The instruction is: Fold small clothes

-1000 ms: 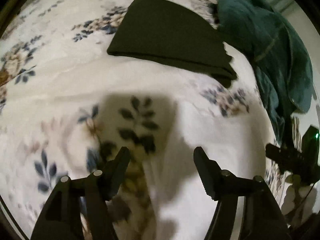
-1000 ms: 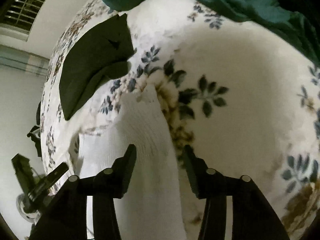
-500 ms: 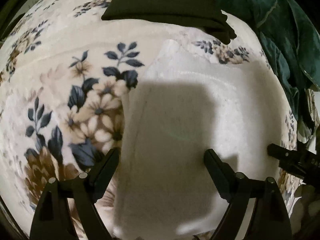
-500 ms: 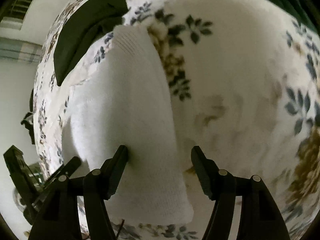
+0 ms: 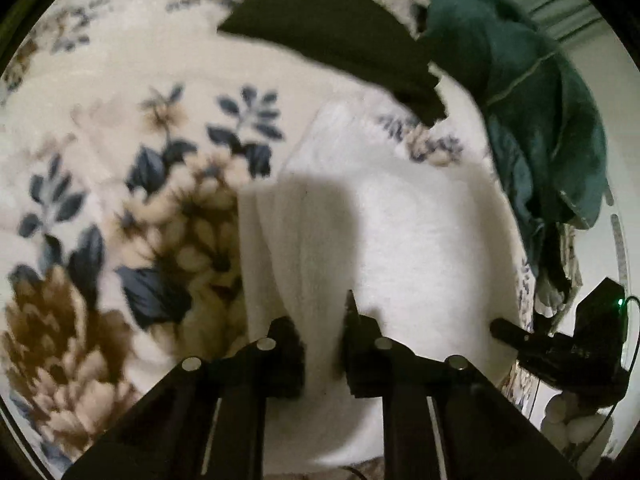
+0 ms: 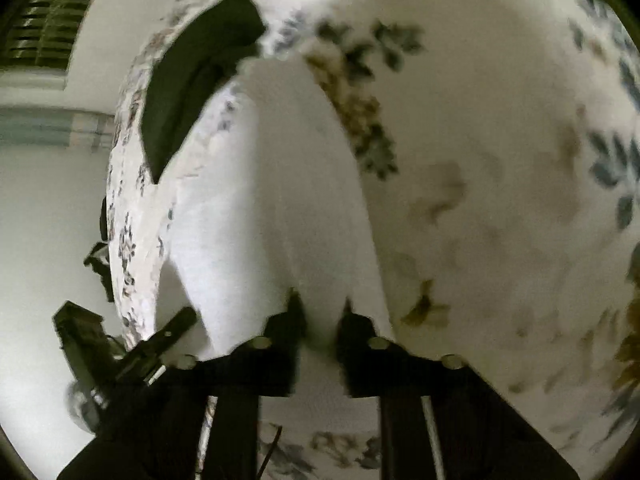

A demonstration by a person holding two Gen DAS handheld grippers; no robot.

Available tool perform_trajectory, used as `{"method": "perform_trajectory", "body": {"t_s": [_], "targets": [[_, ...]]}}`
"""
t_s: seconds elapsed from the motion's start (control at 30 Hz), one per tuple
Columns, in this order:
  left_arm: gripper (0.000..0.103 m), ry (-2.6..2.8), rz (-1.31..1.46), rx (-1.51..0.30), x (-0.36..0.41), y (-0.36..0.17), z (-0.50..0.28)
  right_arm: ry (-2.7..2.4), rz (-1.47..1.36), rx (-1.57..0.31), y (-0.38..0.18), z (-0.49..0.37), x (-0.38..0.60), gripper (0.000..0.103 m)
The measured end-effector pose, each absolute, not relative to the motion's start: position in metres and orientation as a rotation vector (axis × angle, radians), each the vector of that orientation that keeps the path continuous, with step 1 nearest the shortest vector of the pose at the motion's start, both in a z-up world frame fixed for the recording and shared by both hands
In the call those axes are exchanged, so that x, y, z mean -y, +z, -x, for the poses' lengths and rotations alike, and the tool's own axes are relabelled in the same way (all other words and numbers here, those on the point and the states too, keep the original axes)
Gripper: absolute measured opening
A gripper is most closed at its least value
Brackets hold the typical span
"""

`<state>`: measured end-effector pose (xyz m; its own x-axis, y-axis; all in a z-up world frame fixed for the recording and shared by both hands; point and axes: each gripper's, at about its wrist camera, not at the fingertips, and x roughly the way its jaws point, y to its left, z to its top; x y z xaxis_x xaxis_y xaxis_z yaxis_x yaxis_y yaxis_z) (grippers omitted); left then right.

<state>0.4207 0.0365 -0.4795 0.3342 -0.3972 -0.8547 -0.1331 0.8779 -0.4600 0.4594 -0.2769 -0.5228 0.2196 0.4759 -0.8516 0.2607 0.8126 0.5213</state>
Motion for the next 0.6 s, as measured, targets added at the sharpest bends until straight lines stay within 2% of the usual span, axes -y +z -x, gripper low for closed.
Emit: {"method": "perform_trajectory", "body": {"t_s": [0.07,0.13,0.23,0.27,0.3,0.33,0.37,0.53,0.57,0.6], "targets": [[0.011,-0.176,0.504,-1.245,-0.046,-0.484,-0.415,0.13,-0.622,-1.35,-0.514,-0.459,0.28,0.011],[0.011,-0.136,0.539,-1.297,-0.056,-0.503,-0.413,0.114,-0.61,-1.406,-0.528,-0.463,0.283,0.009],[0.017,-0.172,0.56,-1.364,-0.055,-0.505,-0.418,0.147,-0.592,-1.501,-0.541,-0.473,0.279,0.014],[0.031,-0.185,0.556,-1.354,-0.053,-0.497,-0.422,0.161,-0.594,-1.493,-0.537,-0.476,0.279,0.019],[0.04,-0.201,0.548,-1.344,-0.051,-0.49,-0.43,0.17,-0.591,-1.48,-0.529,-0.483,0.282,0.033],[0.057,-0.224,0.547,-1.323,-0.05,-0.482,-0.442,0.165,-0.583,-1.463,-0.523,-0.488,0.283,0.045],[0.065,-0.234,0.547,-1.301,-0.049,-0.479,-0.452,0.154,-0.571,-1.431,-0.517,-0.495,0.285,0.047],[0.063,-0.236,0.509,-1.332,-0.038,-0.503,-0.535,0.142,-0.538,-1.381,-0.521,-0.56,0.284,0.048],[0.049,-0.244,0.495,-1.335,-0.034,-0.509,-0.549,0.146,-0.52,-1.39,-0.526,-0.573,0.28,0.048],[0.022,-0.243,0.469,-1.323,-0.034,-0.51,-0.558,0.156,-0.488,-1.388,-0.53,-0.586,0.274,0.047]]}}
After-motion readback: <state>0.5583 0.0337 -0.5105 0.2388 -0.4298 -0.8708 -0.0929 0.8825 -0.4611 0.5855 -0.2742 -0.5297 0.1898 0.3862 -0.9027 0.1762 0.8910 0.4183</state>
